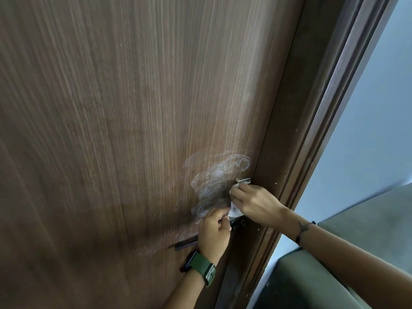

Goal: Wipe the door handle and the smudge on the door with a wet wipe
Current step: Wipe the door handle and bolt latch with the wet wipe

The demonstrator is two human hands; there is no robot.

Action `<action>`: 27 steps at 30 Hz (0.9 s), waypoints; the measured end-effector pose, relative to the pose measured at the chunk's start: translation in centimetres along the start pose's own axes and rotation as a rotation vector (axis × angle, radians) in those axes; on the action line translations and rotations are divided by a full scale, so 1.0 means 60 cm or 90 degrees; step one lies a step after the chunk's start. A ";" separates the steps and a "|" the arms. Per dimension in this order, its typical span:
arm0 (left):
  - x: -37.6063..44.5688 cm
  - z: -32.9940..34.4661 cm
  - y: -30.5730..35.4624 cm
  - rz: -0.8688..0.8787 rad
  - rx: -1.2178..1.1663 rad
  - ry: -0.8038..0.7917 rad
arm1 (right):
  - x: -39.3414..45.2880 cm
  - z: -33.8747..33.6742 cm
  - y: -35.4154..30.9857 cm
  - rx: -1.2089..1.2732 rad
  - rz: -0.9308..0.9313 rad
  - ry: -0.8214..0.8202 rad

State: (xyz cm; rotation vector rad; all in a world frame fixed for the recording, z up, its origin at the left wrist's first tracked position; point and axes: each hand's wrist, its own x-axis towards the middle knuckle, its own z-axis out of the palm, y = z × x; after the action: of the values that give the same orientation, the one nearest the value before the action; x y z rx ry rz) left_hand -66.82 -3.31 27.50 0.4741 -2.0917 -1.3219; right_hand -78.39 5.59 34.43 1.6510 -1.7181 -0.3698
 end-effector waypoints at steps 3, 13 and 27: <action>0.001 -0.004 -0.002 0.015 0.013 -0.006 | 0.001 -0.003 -0.005 0.004 -0.006 -0.041; -0.002 -0.006 0.001 0.015 0.009 -0.005 | 0.013 -0.017 -0.006 0.013 0.026 -0.297; -0.007 -0.004 0.009 -0.100 -0.163 0.016 | 0.090 -0.049 0.032 0.176 0.027 -0.575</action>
State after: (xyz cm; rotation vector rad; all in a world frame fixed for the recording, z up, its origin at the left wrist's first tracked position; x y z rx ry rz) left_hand -66.35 -2.99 27.96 0.5485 -1.8620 -1.6387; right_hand -77.49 1.51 39.34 1.7605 -2.5390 -1.0072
